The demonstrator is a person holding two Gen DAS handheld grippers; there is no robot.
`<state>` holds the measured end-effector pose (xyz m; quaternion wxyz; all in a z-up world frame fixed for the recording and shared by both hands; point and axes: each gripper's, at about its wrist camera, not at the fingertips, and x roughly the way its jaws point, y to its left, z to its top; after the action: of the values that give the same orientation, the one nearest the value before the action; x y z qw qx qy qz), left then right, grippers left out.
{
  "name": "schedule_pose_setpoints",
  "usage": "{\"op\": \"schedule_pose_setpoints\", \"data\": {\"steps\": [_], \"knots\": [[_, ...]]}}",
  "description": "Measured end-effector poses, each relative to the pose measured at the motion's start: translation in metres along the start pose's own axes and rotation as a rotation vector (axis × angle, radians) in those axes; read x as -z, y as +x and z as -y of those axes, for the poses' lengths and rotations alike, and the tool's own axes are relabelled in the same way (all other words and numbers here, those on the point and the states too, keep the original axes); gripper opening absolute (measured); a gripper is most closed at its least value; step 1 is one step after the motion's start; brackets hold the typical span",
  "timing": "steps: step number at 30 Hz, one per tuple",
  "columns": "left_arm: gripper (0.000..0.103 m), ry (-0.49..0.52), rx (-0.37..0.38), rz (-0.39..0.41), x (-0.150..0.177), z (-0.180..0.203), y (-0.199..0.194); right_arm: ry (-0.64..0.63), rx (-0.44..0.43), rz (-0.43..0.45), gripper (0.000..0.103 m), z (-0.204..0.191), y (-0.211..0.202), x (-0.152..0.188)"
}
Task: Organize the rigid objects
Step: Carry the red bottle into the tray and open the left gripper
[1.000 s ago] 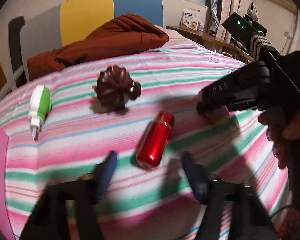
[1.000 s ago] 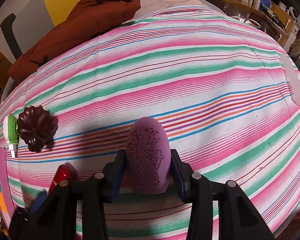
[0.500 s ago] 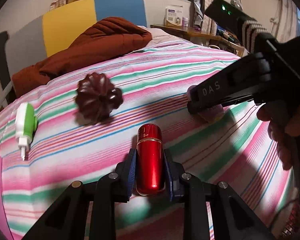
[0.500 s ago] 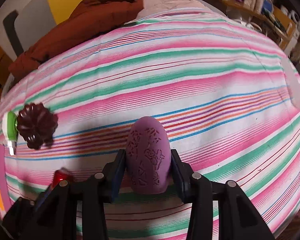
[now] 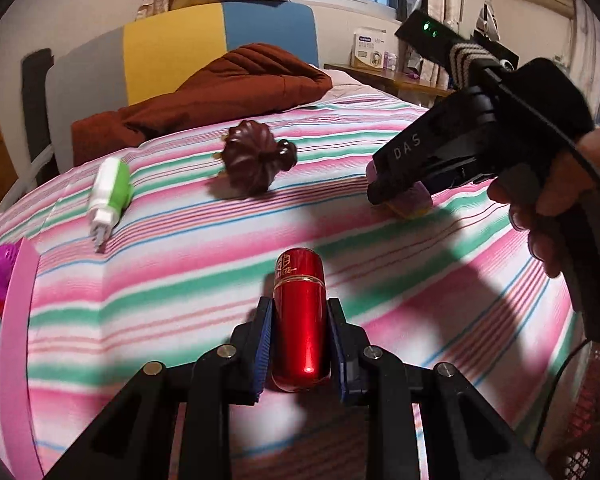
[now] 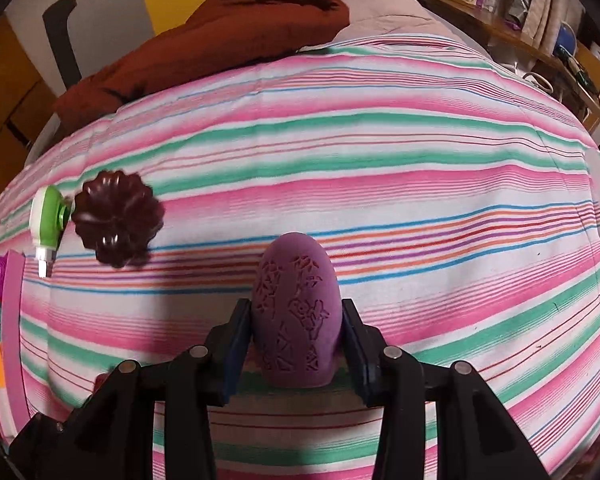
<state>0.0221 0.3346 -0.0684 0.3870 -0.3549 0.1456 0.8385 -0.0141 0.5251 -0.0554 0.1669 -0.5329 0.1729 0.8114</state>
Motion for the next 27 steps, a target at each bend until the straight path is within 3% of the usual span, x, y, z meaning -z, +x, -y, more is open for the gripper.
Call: {"op": "schedule_pose_setpoints", "data": {"steps": [5, 8, 14, 27], "knots": [[0.026, -0.002, 0.008, 0.024, 0.016, -0.003, -0.020, -0.043, 0.011, 0.008, 0.043, -0.002, -0.004, 0.004], [0.026, -0.060, 0.046, 0.025, 0.023, -0.011, -0.033, -0.037, 0.006, 0.004, 0.043, 0.002, -0.004, 0.005], [0.026, -0.091, 0.044, 0.059, 0.032, -0.025, -0.061, -0.044, 0.018, 0.006, 0.043, 0.003, -0.005, 0.006], [0.026, -0.180, -0.034, 0.101, 0.055, -0.077, -0.115, -0.073, 0.039, 0.014, 0.043, 0.000, -0.003, 0.006]]}}
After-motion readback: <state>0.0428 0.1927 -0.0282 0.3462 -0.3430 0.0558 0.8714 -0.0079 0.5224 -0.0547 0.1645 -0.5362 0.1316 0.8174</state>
